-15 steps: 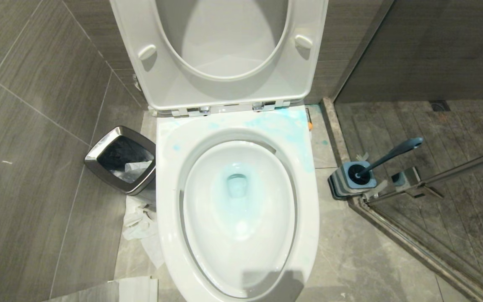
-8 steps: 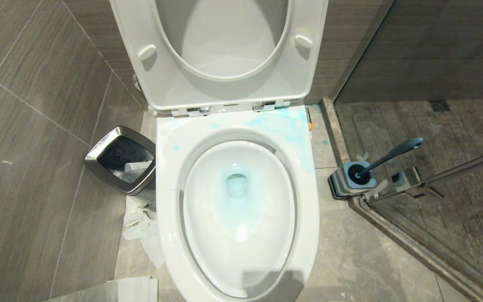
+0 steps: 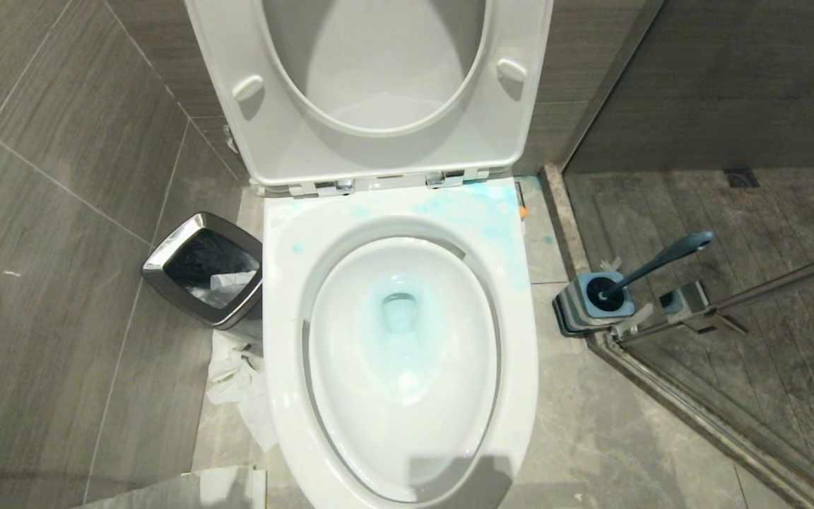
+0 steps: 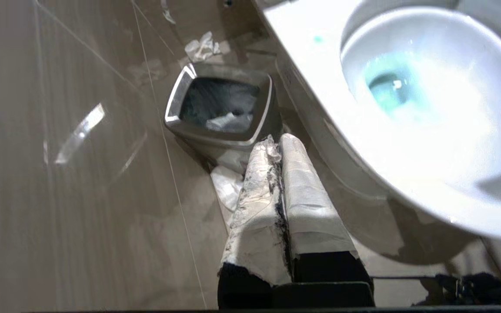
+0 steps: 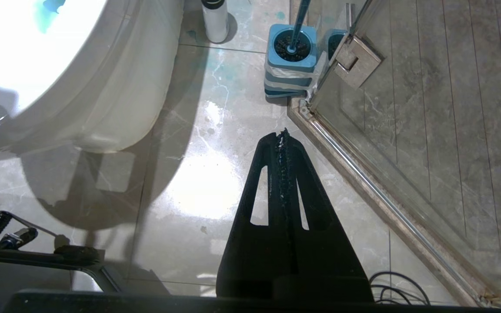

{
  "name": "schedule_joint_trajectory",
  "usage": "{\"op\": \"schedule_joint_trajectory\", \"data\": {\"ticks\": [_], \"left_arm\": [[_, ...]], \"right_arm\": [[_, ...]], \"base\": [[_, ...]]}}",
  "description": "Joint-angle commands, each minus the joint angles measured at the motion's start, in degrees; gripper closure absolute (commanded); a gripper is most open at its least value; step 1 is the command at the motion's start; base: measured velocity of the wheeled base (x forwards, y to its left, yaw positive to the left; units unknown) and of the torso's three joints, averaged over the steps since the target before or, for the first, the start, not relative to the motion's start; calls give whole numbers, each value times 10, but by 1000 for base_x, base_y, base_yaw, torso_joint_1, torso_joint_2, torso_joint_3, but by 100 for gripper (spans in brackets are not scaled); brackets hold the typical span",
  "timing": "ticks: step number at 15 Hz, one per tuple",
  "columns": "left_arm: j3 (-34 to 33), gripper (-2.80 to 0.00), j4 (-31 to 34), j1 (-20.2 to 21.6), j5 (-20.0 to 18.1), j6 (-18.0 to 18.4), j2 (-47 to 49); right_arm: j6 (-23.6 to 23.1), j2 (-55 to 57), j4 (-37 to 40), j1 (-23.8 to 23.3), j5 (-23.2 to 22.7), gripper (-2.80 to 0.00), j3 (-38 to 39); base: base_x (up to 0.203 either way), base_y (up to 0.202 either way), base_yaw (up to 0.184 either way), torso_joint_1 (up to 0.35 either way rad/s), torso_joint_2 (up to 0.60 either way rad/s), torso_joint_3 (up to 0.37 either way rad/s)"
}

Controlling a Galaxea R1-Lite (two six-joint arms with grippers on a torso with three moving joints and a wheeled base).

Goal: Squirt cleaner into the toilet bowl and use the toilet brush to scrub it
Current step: Flush the toilet

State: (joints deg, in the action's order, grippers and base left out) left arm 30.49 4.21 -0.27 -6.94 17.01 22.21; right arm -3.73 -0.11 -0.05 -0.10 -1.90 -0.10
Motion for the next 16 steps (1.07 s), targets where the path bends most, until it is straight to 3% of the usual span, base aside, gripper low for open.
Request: {"op": "schedule_joint_trajectory", "data": {"ticks": [1, 5, 9, 16], "left_arm": [[89, 0, -9, 0, 0, 0, 141], [234, 0, -49, 1, 4, -11, 311], [368, 0, -138, 12, 10, -71, 489], [702, 0, -274, 47, 30, -145, 689]], "right_arm": [[-1, 1, 0, 0, 0, 0, 0], [-1, 1, 0, 0, 0, 0, 0], [-1, 1, 0, 0, 0, 0, 0], [-1, 1, 0, 0, 0, 0, 0]], "base": [[0, 0, 0, 0, 0, 0], [0, 0, 0, 0, 0, 0], [0, 0, 0, 0, 0, 0], [0, 0, 0, 0, 0, 0]]}}
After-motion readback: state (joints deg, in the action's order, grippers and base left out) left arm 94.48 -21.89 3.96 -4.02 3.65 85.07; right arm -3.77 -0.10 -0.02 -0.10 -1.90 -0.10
